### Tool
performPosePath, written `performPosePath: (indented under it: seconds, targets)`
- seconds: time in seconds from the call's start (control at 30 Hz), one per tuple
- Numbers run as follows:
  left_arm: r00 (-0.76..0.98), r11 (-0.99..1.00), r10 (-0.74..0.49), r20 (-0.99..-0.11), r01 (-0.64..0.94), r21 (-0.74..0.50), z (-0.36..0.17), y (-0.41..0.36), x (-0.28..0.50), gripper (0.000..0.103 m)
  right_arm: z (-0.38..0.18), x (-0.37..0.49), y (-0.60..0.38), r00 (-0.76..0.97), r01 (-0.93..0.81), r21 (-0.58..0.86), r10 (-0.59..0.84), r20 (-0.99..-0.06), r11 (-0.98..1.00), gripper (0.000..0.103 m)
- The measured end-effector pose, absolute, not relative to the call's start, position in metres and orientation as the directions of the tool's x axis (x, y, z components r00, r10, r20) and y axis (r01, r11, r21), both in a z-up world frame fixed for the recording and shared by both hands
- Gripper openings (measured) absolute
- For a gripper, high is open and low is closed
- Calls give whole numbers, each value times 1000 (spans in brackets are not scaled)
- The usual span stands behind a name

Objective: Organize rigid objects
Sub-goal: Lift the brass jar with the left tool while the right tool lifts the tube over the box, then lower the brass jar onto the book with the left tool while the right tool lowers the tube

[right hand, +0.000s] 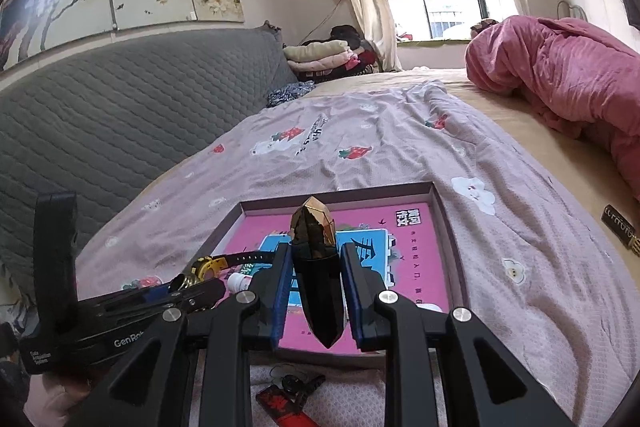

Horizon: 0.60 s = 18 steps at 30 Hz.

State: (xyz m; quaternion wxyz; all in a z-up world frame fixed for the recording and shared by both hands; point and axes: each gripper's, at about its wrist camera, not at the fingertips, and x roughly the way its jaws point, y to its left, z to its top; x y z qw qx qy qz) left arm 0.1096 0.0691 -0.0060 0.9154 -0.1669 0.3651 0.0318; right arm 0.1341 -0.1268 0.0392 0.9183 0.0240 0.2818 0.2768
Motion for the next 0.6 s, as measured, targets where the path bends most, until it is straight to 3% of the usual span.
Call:
performPosePath:
  seconds: [0.4,0.6]
  targets:
    - [728,948,-68,-682,-165,-271,-16,70,124,37,30,133,-102,682,-541,99,504,-530,835,25]
    - [725,950,-69,-685,-162,-268,-19,72,125,37,20,127,-86,698,-562,-19,462,-547,827,25]
